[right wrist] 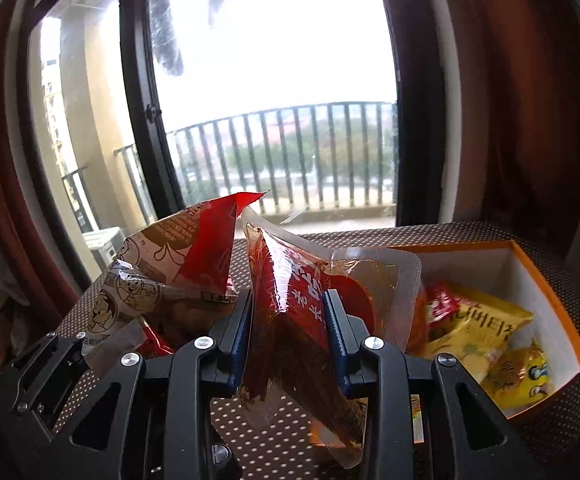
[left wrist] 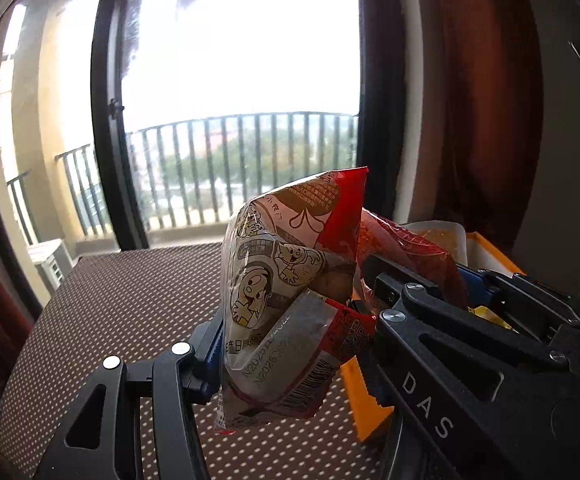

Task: Organize snacks
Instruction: 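Carry both held packets over the orange-rimmed box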

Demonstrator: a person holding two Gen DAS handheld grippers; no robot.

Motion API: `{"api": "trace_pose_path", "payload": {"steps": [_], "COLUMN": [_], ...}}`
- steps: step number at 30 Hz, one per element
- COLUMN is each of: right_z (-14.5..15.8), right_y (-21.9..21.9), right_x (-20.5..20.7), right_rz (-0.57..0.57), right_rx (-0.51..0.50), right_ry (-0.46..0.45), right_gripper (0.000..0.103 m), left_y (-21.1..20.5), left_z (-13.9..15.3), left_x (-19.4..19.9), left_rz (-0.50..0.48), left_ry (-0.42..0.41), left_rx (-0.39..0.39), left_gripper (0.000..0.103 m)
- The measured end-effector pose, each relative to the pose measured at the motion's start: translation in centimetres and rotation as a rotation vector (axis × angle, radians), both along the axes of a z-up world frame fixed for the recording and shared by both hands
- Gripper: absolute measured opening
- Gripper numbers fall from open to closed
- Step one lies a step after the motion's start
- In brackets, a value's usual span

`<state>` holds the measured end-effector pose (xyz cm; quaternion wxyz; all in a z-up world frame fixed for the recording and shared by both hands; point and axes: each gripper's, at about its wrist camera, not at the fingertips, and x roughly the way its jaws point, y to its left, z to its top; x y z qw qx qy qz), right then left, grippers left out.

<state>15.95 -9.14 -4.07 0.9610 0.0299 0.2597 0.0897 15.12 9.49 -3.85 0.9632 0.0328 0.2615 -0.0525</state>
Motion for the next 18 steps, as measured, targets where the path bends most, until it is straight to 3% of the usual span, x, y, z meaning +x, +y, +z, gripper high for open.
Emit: {"api": "trace_pose_path", "payload": {"steps": [18], "right_z": [0.0], "right_y": [-8.0], "right_x": [1.4], "right_rz": [-0.146], "right_rx": [0.024], "right_ry": [-0.014], "right_gripper": [0.037], "left_y": [-5.9], "left_z": [-0.8], "left_x": [3.6], "left_rz": [-0.164], "left_ry": [0.026], "left_rx": [0.000], "left_gripper": [0.057]}}
